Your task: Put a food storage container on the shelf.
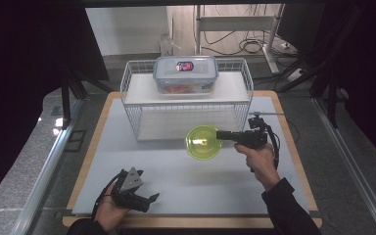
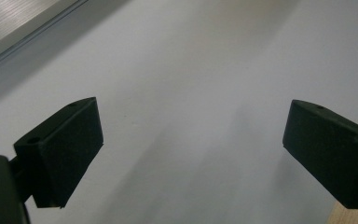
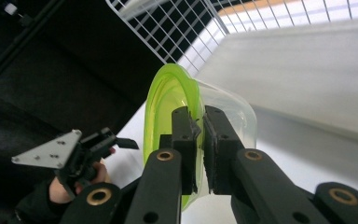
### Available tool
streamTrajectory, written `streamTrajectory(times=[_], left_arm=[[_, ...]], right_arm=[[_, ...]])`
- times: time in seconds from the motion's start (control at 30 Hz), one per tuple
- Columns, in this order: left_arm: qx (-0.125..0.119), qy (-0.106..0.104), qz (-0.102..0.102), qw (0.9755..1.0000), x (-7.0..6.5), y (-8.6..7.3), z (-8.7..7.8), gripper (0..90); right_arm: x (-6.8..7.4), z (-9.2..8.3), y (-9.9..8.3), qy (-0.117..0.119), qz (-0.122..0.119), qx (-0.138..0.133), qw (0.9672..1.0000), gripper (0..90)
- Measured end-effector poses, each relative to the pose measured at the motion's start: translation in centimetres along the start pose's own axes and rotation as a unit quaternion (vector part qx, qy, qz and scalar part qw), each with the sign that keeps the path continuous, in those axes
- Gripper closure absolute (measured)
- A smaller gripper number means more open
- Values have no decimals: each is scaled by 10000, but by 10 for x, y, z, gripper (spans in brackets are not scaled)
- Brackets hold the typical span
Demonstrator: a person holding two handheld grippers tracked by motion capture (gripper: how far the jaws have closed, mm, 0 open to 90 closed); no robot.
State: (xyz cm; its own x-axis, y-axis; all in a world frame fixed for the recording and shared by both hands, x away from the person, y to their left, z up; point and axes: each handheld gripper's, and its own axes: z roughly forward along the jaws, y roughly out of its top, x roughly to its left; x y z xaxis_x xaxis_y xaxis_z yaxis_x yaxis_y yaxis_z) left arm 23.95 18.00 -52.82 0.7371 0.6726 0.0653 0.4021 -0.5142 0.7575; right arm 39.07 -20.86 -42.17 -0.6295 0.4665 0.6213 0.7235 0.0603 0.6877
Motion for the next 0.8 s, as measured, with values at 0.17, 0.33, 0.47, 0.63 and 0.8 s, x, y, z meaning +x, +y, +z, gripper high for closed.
streamTrajectory(times=[0.17,0.33,0.47,0.63,0.8], left_arm=[[-6,4,5,10000,0,0,0,48],[-110,-20,-33,9999,1,1,-3,43],[-205,-25,-99,9997,3,1,-4,39],[-248,-30,-104,9996,3,1,-5,36],[-265,-24,-111,9996,3,1,-5,36]], right_arm=[[11,-4,13,60,-137,-112,9998,845],[23,-8,27,119,-237,-217,9994,845],[30,-10,38,143,-289,-282,9991,845],[38,-14,51,194,-318,-392,9985,845],[45,-18,66,253,-323,-489,9980,845]])
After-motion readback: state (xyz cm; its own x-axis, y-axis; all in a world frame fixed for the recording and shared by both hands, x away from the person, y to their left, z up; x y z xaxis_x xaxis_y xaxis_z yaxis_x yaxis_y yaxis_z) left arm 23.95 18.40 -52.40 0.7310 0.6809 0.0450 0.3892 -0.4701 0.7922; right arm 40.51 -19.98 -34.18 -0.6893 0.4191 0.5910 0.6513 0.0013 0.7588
